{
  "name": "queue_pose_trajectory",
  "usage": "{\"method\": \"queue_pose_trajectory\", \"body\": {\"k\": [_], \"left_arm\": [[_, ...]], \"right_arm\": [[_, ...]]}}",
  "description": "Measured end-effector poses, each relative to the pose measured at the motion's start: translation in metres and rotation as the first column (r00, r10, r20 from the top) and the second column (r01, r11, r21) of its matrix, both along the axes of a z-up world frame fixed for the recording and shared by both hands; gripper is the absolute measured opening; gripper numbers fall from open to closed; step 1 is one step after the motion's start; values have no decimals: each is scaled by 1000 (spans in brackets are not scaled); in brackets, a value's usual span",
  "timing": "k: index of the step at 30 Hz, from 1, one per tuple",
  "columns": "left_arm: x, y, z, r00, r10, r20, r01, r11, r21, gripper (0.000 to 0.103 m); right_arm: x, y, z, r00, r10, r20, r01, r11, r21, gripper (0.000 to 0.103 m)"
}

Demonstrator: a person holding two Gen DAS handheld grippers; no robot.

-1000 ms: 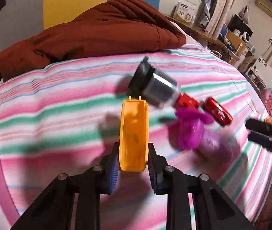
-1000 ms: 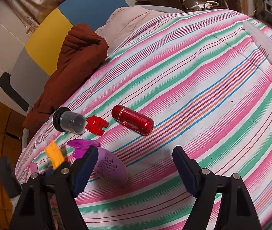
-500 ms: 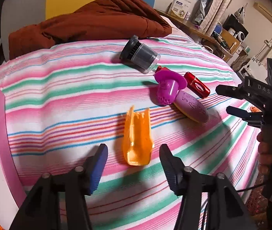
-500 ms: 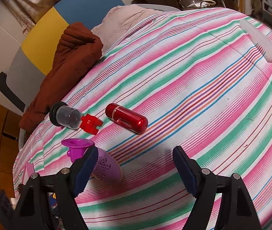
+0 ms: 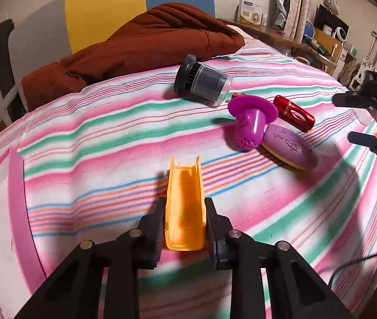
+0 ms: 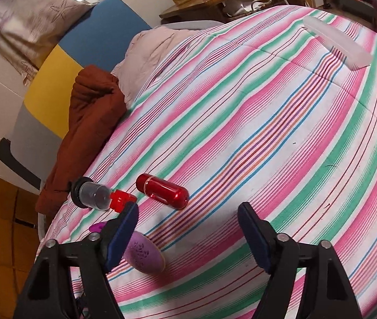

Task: Organize rigid objects
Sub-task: 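Grasp the orange chute piece with the left tool, then grasp the red capsule with the right tool while the left tool lifts the orange chute, then carry the orange chute into the tray and open the left tool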

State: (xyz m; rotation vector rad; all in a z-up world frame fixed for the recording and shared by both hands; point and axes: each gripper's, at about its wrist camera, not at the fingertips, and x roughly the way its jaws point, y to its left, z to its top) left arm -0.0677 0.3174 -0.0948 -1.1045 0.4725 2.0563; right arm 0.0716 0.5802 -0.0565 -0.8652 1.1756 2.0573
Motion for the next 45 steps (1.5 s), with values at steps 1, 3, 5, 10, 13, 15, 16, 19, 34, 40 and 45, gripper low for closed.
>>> {"method": "queue_pose_trajectory", "body": {"k": [1,3,5,10,13,15,16,19,34,40,45], "left_arm": [[3,-4,1,1000,15,8,-15,1000,9,26],[11,-10,1,1000,23,-6,-23,1000,14,26],[23,-14,-1,999,22,-46,-21,1000,18,26],[32,-18,-3,996,20,-90,-18,1000,22,26],[33,-18,-5,995,22,-93,-19,999,32,26],[36,-16,-5,994,22,-111,-19,1000,25,26],[36,-16,-5,993,21,-118,-19,1000,21,26],[37,-16,-5,993,21,-119,-19,1000,24,26],[38,-18,-4,991,31,-127,-28,999,25,26],[53,-43,14,996,77,-50,-73,994,78,26],[71,-67,50,989,97,-108,-83,989,126,26]], "right_arm": [[-3,-1,0,1000,11,10,-11,1000,9,75],[-8,-6,1,999,34,28,-35,999,33,75],[-17,-13,2,995,84,45,-87,994,61,75],[-53,-34,2,950,250,185,-284,940,187,75],[-73,-34,0,912,301,278,-375,888,268,75],[-87,-26,-9,891,331,310,-415,870,265,75],[-95,-22,-15,880,337,335,-430,866,257,75],[-109,-13,-27,856,347,383,-457,854,250,68],[-67,-42,-34,814,376,444,-486,858,165,26],[-63,-38,-37,824,391,409,-493,851,182,27],[-64,-35,-41,815,404,416,-514,835,196,26]]}}
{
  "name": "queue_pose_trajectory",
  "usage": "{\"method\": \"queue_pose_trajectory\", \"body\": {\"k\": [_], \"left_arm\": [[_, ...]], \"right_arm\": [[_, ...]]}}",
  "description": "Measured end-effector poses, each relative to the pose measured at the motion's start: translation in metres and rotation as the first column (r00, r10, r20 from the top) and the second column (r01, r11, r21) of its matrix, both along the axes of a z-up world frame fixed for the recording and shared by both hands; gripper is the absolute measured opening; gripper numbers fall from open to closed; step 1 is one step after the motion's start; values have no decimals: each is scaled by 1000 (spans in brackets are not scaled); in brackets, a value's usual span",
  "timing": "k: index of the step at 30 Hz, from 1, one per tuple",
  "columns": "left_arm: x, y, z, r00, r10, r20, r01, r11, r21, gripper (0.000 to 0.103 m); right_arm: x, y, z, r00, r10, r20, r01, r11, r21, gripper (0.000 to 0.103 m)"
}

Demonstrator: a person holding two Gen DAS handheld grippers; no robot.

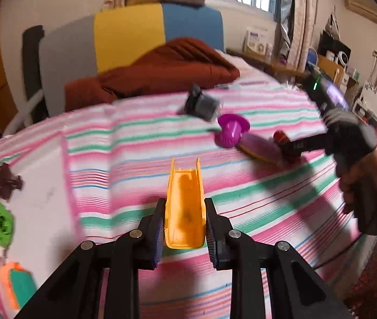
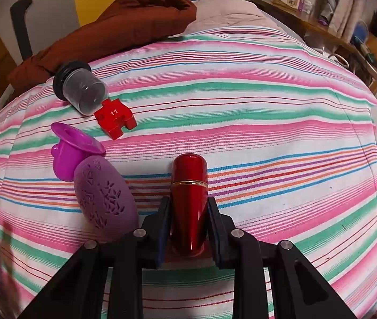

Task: Organize rigid objects
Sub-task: 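Carry the orange chute into the tray and open the left tool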

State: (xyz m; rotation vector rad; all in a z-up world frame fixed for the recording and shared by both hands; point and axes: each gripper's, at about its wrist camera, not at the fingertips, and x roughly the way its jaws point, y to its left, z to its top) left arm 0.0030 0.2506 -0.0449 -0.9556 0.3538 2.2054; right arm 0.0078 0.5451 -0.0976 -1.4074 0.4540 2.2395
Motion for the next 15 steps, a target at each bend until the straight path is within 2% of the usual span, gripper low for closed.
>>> {"method": "queue_pose_trajectory", "body": {"k": [7,15], "left_arm": [[-4,-41,33,995,97,-12,-96,994,43,26],[-6,-85,50,980,187,-61,-185,982,36,26]], "right_arm": [[-1,-7,0,1000,17,1,-17,999,34,26],[-1,-13,0,999,36,-2,-36,997,68,26]]}}
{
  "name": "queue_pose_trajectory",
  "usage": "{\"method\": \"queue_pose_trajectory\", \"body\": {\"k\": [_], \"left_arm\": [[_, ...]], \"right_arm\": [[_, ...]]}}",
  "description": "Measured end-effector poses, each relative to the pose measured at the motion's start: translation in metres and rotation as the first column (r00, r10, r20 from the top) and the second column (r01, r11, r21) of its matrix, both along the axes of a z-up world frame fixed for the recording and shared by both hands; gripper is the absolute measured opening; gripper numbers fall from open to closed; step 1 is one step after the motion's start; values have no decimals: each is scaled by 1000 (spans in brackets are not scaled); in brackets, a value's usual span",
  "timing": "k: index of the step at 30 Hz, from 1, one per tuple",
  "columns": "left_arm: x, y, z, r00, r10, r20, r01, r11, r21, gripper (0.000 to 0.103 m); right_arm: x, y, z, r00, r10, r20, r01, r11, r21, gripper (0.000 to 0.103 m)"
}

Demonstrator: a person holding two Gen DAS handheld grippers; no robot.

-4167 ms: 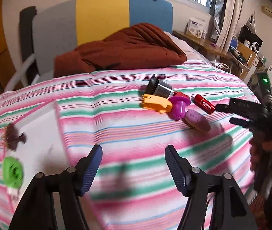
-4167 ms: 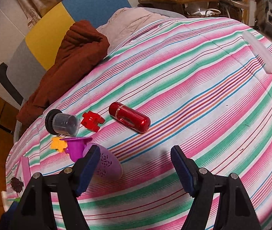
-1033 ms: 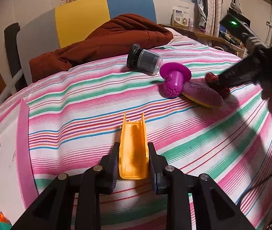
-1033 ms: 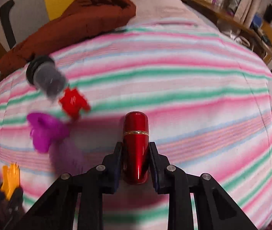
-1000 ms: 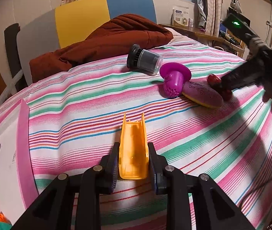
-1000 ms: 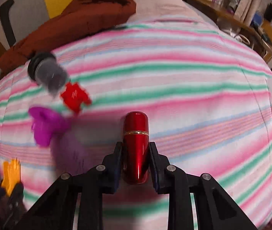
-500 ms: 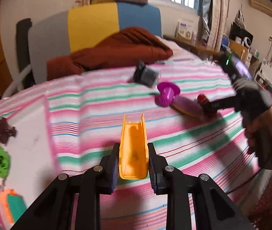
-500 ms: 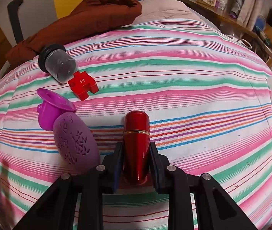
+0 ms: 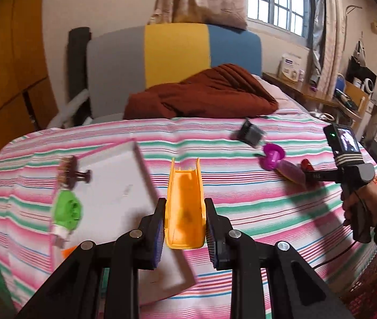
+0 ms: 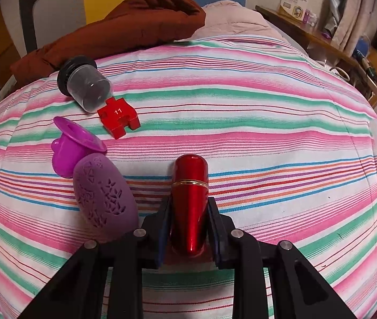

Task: Organize rigid objects
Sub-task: 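Carry the orange chute into the tray and open the left tool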

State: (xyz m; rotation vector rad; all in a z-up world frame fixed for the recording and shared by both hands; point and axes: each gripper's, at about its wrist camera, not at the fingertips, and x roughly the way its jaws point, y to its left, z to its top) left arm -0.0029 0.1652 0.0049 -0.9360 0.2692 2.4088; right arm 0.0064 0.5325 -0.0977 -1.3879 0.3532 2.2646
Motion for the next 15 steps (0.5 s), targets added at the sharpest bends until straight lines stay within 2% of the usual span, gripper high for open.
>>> {"method": "queue_pose_trajectory", "body": {"k": [3,15], "left_arm": [[-1,-16,4,999,30,-21,-30,1000,-2,26],[-14,-54,-4,994,111,11,-111,994,16,26]], "right_arm": [[-1,-3,0,1000,6,3,-6,1000,16,26],[-3,-6,0,1000,19,10,-19,999,41,26]]}}
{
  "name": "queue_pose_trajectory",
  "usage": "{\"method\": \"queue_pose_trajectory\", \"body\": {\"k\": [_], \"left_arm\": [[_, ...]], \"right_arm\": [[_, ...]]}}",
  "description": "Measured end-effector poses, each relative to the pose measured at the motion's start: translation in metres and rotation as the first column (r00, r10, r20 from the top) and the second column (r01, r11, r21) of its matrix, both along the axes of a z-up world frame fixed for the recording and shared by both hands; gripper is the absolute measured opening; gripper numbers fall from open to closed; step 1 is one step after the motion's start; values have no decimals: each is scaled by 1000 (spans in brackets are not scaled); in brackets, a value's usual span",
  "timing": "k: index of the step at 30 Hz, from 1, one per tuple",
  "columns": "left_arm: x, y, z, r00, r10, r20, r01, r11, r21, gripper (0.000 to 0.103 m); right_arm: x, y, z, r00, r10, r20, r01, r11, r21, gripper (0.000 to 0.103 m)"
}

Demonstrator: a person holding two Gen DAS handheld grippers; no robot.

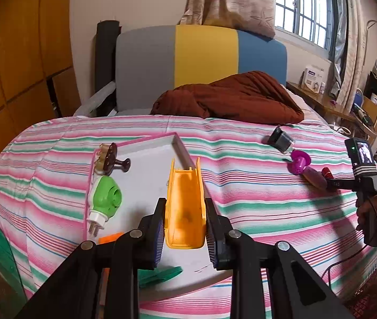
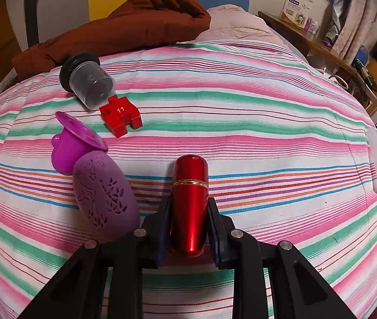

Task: Organize rigid objects
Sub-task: 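Carry the orange chute into the tray and open the left tool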

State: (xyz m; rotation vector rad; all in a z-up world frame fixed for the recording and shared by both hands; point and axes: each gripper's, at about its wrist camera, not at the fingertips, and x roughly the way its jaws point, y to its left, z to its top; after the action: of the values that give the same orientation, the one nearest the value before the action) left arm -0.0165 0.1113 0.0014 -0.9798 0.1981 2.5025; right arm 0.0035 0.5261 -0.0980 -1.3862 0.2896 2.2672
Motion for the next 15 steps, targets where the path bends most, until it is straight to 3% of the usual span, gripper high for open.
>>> {"method": "queue_pose_trajectory", "body": {"k": [8,15], "left_arm": [[-11,-29,-10,997,40,63,-43,998,48,26],[-39,-93,-13,977,152,153,-174,974,144,26]], "right_arm": [[0,-2,1,1000,4,5,-4,1000,3,26],[1,-2,1,1000,11,8,-12,1000,10,26]]}}
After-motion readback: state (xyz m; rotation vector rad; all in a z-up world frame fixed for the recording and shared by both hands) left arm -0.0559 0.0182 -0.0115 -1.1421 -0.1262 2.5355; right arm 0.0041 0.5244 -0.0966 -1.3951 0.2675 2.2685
